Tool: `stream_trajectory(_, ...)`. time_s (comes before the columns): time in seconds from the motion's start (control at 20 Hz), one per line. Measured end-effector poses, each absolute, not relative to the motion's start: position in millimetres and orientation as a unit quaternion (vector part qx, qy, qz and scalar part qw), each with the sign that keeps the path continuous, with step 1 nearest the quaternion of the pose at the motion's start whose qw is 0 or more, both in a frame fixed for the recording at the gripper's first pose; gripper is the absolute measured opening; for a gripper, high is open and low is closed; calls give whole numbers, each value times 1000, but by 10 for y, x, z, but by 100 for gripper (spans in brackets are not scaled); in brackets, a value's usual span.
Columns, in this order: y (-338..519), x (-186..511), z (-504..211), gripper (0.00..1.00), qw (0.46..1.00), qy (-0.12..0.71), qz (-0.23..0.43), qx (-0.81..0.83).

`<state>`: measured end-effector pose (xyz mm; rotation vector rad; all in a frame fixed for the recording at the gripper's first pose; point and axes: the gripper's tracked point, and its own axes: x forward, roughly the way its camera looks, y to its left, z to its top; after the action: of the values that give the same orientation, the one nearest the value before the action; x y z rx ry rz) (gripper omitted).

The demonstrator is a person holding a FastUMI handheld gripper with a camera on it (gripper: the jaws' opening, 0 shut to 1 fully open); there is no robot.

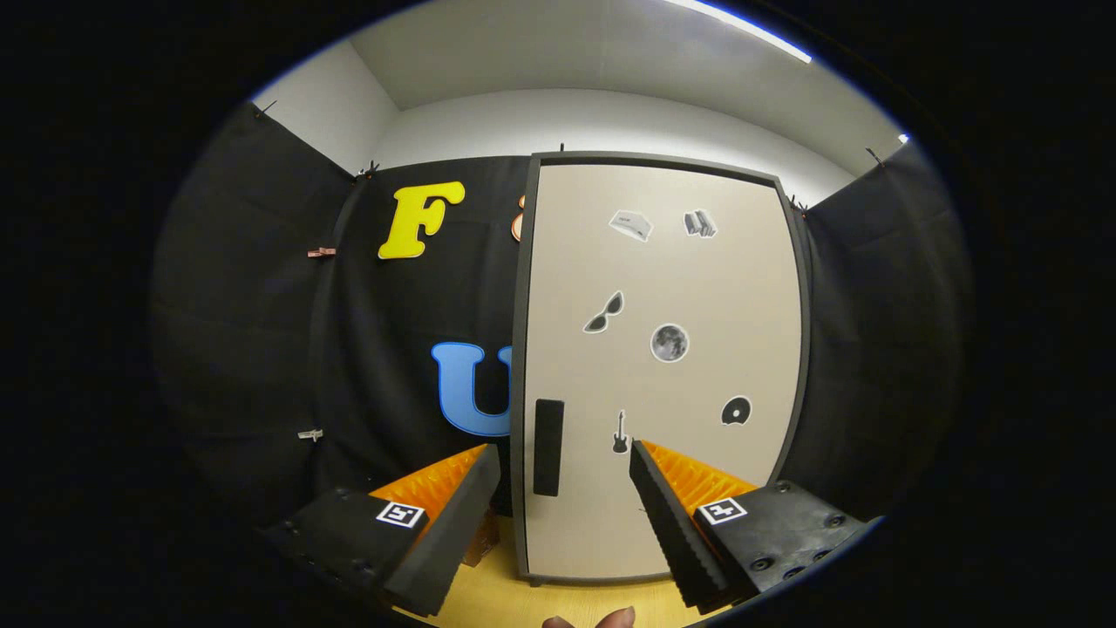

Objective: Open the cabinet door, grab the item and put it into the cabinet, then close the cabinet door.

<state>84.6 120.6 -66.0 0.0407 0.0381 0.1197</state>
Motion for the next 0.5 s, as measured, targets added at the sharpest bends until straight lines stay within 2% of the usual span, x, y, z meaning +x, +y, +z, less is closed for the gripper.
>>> stream_trajectory(0.5, 1468, 1525, -1249, 98, 998, 59, 38, 7)
